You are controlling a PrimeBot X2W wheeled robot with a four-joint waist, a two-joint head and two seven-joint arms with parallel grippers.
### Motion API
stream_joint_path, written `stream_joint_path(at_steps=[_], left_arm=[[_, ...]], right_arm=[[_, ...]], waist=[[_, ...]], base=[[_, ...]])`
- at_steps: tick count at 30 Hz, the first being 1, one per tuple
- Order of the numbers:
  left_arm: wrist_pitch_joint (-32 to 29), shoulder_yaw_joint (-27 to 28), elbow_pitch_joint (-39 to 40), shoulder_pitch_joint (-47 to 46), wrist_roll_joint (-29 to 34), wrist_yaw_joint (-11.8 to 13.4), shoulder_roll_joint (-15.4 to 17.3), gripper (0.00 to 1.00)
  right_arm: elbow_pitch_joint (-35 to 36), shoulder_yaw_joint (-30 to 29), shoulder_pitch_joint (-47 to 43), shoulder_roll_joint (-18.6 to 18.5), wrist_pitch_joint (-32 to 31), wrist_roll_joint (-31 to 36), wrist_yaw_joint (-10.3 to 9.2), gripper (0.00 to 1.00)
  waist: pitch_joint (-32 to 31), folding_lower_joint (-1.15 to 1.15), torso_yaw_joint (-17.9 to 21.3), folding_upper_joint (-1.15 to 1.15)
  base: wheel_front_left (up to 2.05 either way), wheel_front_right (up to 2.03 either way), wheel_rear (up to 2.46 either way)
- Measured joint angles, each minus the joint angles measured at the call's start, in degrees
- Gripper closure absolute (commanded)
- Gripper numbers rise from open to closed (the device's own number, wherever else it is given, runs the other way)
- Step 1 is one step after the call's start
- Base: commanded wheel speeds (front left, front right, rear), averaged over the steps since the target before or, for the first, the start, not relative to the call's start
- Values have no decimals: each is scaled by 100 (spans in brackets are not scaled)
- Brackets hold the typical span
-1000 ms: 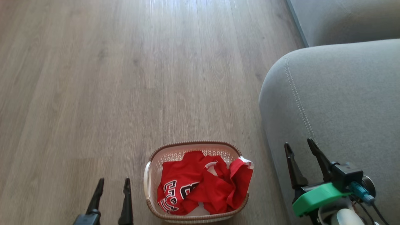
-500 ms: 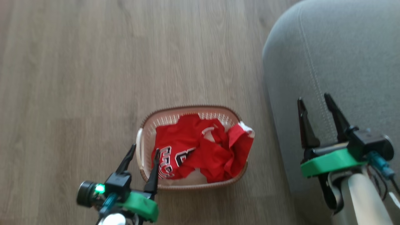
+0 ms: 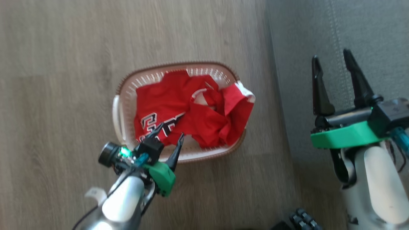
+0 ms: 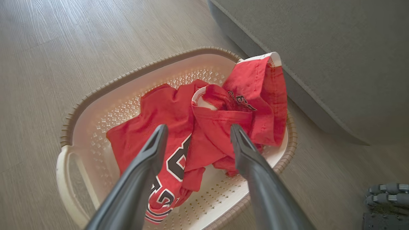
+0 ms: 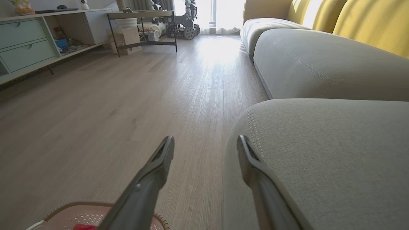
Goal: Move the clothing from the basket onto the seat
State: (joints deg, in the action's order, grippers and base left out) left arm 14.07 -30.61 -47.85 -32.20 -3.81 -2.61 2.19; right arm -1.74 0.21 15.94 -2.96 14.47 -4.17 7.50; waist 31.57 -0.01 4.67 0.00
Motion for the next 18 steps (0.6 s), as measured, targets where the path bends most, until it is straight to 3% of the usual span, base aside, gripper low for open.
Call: stream_joint_path(at_steps=[5, 18], left_arm=[[-194, -258, -806, -709, 92, 14, -9, 0], [-657, -448, -2130, -1907, 368, 448, 78, 0]], right_arm=[[200, 66, 274, 0, 0, -116, 0, 0], [552, 324, 672, -1, 1, -463, 1, 0]], waist=[[500, 0, 191, 0], [1382, 1, 736, 0]], base=[[0, 0, 0], [0, 0, 0]])
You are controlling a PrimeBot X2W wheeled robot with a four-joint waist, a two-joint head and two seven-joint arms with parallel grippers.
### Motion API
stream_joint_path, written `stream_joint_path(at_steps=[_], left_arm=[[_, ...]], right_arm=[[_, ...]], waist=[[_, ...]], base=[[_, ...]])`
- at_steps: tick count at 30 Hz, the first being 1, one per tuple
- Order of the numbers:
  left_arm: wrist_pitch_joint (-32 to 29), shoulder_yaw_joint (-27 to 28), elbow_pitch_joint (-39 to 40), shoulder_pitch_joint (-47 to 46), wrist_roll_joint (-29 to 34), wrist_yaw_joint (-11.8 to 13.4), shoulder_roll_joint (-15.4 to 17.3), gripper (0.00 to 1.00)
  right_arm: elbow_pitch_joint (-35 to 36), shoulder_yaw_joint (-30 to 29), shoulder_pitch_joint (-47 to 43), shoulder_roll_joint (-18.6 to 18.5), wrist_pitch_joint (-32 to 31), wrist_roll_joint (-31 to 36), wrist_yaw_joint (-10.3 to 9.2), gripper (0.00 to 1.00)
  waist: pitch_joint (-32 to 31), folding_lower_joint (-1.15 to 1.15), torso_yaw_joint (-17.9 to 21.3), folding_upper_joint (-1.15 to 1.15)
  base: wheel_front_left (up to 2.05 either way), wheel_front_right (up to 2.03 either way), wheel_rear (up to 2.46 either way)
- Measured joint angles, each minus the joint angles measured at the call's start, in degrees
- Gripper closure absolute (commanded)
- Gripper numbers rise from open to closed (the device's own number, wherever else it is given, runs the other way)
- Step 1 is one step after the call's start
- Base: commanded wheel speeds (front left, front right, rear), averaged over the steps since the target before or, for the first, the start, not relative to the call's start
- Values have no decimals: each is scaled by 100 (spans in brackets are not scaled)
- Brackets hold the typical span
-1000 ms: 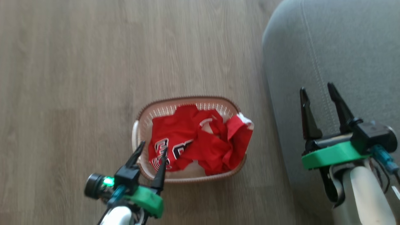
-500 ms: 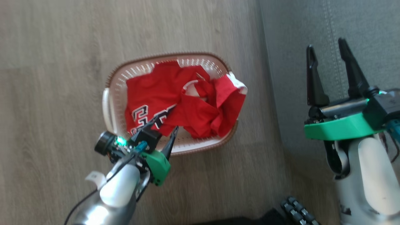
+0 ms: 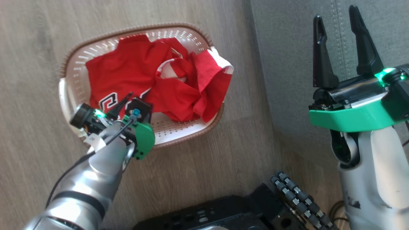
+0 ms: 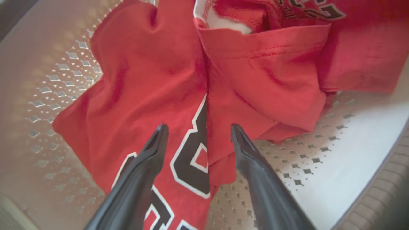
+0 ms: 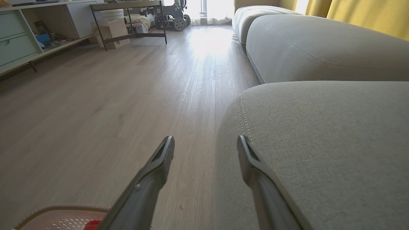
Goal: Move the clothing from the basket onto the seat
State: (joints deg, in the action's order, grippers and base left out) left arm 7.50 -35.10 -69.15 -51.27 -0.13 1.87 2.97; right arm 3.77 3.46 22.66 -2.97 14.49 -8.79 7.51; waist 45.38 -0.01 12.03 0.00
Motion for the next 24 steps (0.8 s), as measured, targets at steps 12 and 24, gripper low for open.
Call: stream_joint_path(at_steps=[12, 24], left_arm=[[-556, -241, -386, -462, 136, 417, 134, 0], [-620, -328, -443, -530, 160, 515, 127, 100]], right_arm=[[140, 74, 141, 0, 14, -189, 0, 0], [104, 96, 185, 0, 14, -289, 0, 0]], waist=[[447, 0, 279, 0], [405, 0, 321, 0]], base=[[0, 0, 0], [0, 0, 0]])
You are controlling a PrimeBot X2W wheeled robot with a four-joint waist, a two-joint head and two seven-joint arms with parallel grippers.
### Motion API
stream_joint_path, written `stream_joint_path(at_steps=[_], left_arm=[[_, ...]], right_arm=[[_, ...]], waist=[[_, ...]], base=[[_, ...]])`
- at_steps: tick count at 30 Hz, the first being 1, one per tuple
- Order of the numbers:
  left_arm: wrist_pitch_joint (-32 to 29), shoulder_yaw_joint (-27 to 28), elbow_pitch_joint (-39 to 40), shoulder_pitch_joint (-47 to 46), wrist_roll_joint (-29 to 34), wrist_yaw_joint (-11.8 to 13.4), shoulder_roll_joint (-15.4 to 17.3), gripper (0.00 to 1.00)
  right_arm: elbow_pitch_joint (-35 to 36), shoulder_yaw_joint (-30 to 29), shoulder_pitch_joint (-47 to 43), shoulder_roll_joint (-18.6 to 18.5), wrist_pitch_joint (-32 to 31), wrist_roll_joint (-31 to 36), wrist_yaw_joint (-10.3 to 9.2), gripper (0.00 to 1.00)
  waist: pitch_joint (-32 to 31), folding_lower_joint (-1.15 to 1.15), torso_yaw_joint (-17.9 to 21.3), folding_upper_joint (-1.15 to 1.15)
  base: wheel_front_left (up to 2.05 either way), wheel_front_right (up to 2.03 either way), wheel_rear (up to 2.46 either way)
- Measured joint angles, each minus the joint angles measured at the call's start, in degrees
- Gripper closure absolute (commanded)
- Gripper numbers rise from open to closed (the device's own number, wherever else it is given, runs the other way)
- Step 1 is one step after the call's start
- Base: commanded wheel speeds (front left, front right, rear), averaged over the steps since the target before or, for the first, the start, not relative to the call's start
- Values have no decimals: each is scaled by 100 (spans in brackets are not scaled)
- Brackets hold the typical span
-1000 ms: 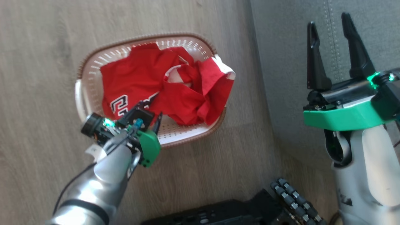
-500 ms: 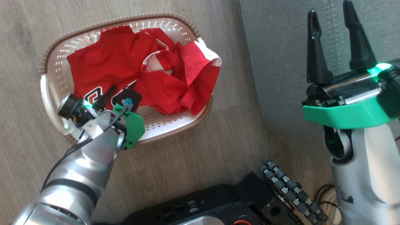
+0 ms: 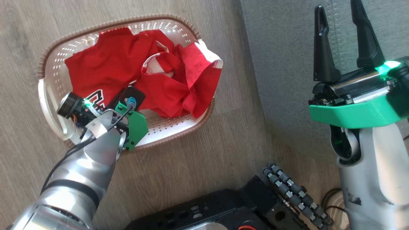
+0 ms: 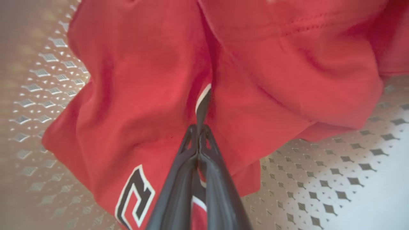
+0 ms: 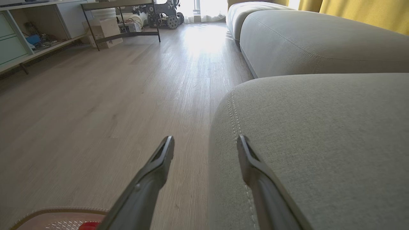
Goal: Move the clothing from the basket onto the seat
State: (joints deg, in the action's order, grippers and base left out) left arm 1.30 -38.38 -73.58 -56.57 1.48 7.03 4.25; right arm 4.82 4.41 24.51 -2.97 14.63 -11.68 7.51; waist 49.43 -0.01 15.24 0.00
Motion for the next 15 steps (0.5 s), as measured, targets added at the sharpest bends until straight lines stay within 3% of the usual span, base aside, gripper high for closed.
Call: stream_joint_path(at_steps=[15], left_arm=[[820, -26, 246, 337, -536, -200, -182, 100]], right_arm=[[-457, -29, -75, 0, 0, 62, 0, 0]], waist=[[-950, 0, -238, 0]], base=[[0, 0, 0]])
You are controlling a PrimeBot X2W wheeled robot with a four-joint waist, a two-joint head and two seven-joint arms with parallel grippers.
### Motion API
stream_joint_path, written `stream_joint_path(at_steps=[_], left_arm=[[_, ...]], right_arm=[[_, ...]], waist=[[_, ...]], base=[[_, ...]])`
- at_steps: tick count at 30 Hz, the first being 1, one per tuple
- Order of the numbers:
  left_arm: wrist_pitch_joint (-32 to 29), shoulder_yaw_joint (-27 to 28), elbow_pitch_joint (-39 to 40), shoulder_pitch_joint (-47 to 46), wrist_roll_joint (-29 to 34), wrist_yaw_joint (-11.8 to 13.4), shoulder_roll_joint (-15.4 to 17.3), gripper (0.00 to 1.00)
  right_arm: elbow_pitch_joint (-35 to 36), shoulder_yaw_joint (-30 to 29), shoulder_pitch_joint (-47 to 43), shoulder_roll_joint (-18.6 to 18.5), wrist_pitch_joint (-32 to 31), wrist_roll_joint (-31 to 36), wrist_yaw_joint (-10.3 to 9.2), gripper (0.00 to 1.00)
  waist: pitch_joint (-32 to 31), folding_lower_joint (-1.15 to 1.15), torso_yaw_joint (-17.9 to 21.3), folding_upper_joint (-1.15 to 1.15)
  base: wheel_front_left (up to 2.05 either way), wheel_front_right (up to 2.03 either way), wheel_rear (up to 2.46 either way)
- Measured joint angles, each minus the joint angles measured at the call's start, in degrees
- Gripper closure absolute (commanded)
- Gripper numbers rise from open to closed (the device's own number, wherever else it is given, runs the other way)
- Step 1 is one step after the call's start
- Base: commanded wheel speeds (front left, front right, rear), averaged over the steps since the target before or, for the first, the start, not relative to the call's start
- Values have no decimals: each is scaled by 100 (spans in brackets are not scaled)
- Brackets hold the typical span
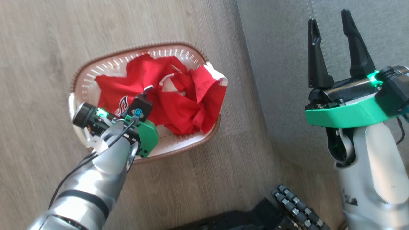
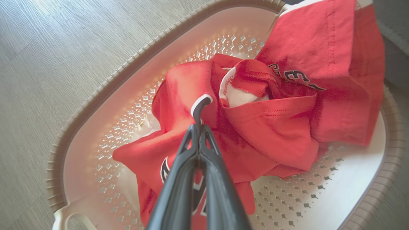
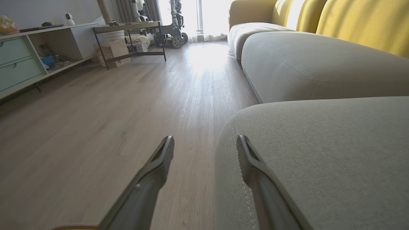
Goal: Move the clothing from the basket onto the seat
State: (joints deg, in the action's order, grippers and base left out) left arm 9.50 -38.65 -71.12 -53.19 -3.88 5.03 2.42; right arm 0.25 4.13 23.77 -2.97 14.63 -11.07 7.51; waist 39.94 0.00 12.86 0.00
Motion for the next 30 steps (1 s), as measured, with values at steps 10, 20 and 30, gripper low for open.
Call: stream_joint_path(at_steps=[10, 20, 30], left_arm=[[250, -147, 798, 597, -706, -38, -12, 100], [404, -370, 1726, 1245, -1390, 231, -12, 100], [431, -431, 2431, 1720, -1734, 312, -11, 100]], right_arm=[[-285, -109, -454, 0, 0, 205, 0, 0], [-509, -233, -991, 0, 0, 359, 0, 0], [-701, -337, -1526, 1, 0, 456, 0, 0]], waist=[[-804, 0, -210, 0], [-1838, 0, -501, 0], [-2762, 0, -693, 0]], base=[[0, 0, 0], [0, 0, 0], [0, 0, 0]])
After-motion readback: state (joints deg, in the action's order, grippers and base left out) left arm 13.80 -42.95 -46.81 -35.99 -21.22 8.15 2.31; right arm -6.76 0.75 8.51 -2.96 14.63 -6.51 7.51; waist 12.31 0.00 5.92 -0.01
